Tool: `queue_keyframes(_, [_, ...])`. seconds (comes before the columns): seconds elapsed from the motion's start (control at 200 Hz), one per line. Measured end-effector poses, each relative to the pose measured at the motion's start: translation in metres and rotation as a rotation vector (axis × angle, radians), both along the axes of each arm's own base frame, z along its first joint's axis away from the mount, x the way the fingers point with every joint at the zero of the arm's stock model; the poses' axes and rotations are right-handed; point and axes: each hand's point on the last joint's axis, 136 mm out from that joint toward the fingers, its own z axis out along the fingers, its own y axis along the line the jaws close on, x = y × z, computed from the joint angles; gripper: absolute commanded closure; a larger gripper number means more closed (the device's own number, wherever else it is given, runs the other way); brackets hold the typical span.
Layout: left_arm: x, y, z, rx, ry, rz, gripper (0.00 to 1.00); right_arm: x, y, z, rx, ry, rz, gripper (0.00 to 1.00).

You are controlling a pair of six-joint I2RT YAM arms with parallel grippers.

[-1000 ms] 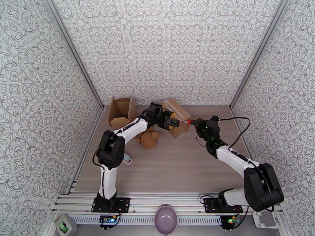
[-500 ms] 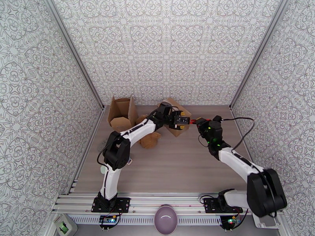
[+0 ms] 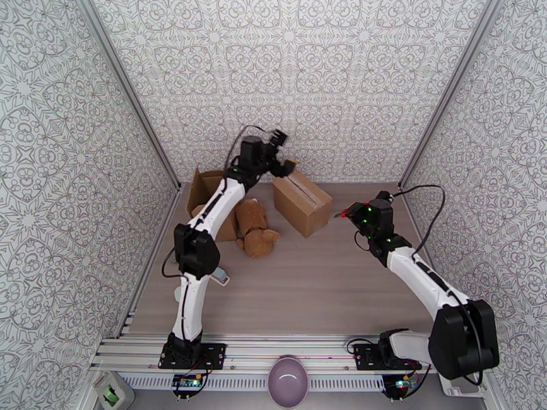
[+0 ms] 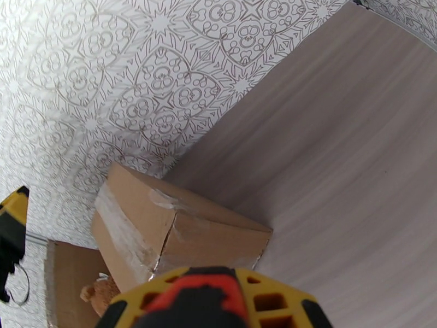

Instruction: Unpack the express box

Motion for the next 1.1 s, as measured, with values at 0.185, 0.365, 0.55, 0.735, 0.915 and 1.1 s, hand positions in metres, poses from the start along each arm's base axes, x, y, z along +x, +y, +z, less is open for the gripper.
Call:
queue_keyframes(0.185, [0.025, 0.030, -0.082, -0.077, 0.279, 0.122, 0.15, 0.010, 0.018, -0.002, -0.045, 0.023, 0.072, 1.00])
queue_keyframes(0.365, [0.009, 0.022, -0.135, -0.138, 0.486, 0.108, 0.19, 0.022, 0.031, -0.014, -0.066, 0.052, 0.124, 1.00])
queue_keyframes(0.55, [-0.007, 0.016, -0.138, -0.202, 0.543, 0.060, 0.25, 0.036, 0.045, -0.022, -0.101, 0.068, 0.178, 1.00])
queue_keyframes(0.735, [-0.041, 0.012, -0.141, -0.255, 0.617, 0.012, 0.27, 0.051, 0.055, -0.015, -0.155, 0.049, 0.240, 1.00])
queue_keyframes(0.915, [-0.074, 0.027, -0.136, -0.280, 0.633, 0.028, 0.28, 0.066, 0.063, -0.012, -0.211, 0.030, 0.305, 1.00])
queue_keyframes(1.1, [-0.120, 0.040, -0.139, -0.258, 0.661, 0.064, 0.20, 0.079, 0.069, -0.011, -0.268, 0.023, 0.357, 1.00])
